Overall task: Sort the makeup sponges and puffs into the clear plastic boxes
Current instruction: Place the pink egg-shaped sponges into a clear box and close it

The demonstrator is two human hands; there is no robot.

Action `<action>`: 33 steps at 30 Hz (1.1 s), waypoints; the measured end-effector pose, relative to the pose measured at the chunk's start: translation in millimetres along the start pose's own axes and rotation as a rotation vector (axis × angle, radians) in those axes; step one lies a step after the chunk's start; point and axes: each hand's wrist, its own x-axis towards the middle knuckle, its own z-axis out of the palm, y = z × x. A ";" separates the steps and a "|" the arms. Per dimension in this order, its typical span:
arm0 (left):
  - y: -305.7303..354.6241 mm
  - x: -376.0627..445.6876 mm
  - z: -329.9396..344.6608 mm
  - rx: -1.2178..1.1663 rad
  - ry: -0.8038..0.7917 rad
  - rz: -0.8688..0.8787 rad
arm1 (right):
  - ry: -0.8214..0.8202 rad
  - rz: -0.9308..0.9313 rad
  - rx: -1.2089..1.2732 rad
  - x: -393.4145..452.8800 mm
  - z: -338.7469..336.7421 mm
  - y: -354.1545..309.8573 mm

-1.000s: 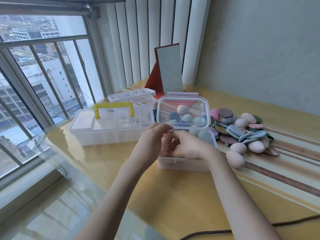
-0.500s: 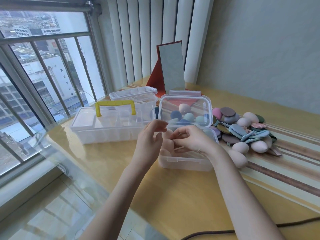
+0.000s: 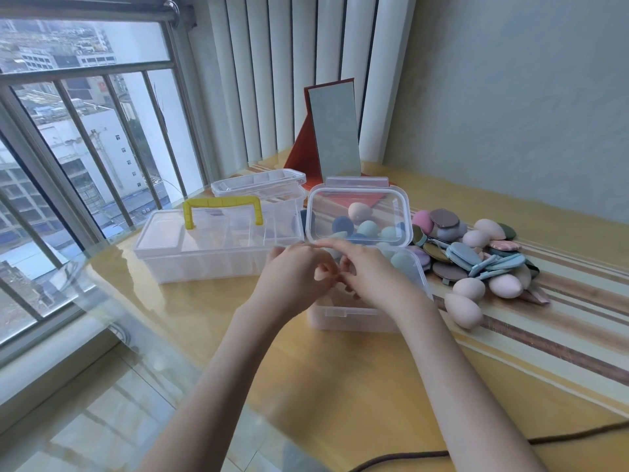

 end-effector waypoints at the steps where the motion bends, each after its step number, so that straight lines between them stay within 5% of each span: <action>1: 1.6 -0.8 0.5 0.057 0.035 0.009 | -0.009 -0.003 -0.021 -0.2 0.9 0.5; 7: 2.7 -6.1 -1.5 0.300 0.083 -0.030 | 0.047 -0.095 -0.178 -2.2 1.9 -2.7; 16: -0.3 -0.2 3.1 -0.052 -0.063 -0.156 | 0.024 -0.098 -0.195 4.8 7.4 3.2; 24: -2.9 -0.5 -2.2 -0.146 -0.103 -0.149 | 0.176 -0.058 -0.022 6.6 3.5 -0.2; 33: -2.7 -3.7 -4.0 -0.133 -0.085 -0.090 | 0.033 -0.072 -0.240 15.2 9.3 -13.7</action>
